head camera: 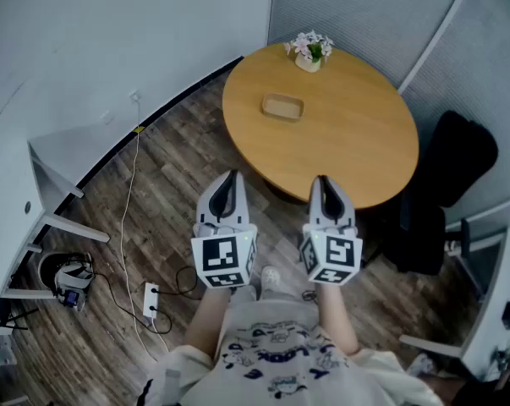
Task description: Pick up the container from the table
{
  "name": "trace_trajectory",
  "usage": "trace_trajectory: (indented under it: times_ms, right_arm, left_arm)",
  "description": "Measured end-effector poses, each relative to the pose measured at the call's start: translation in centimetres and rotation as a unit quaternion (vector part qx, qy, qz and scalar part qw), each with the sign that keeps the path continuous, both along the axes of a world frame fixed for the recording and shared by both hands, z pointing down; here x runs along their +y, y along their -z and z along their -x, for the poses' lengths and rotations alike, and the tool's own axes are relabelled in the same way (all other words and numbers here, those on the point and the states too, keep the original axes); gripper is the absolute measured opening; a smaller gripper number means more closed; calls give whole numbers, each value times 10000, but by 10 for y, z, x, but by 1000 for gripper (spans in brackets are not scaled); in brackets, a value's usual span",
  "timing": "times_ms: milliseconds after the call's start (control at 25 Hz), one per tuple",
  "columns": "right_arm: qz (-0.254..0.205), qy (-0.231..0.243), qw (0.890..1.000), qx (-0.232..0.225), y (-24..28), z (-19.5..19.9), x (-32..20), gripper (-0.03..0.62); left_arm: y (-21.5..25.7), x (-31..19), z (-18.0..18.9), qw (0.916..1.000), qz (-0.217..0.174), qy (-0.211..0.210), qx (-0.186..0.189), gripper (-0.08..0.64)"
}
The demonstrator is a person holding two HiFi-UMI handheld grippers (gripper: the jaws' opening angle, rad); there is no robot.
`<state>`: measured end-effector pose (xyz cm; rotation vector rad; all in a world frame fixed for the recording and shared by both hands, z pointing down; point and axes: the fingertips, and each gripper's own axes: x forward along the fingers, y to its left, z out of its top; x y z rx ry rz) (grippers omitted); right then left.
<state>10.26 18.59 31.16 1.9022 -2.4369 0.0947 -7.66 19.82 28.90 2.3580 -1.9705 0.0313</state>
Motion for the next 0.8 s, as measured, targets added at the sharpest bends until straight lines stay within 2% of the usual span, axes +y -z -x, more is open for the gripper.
trace_trajectory:
  times_ms: [440, 800]
  right_arm:
    - [41, 19, 10000, -30, -1, -8, -19, 23]
    - [73, -43, 9999, -130, -5, -30, -59, 23]
  left_arm:
    - [-2, -19, -9, 10000, 30, 10, -10, 3]
    - [-4, -54, -22, 9999, 53, 117, -25, 3]
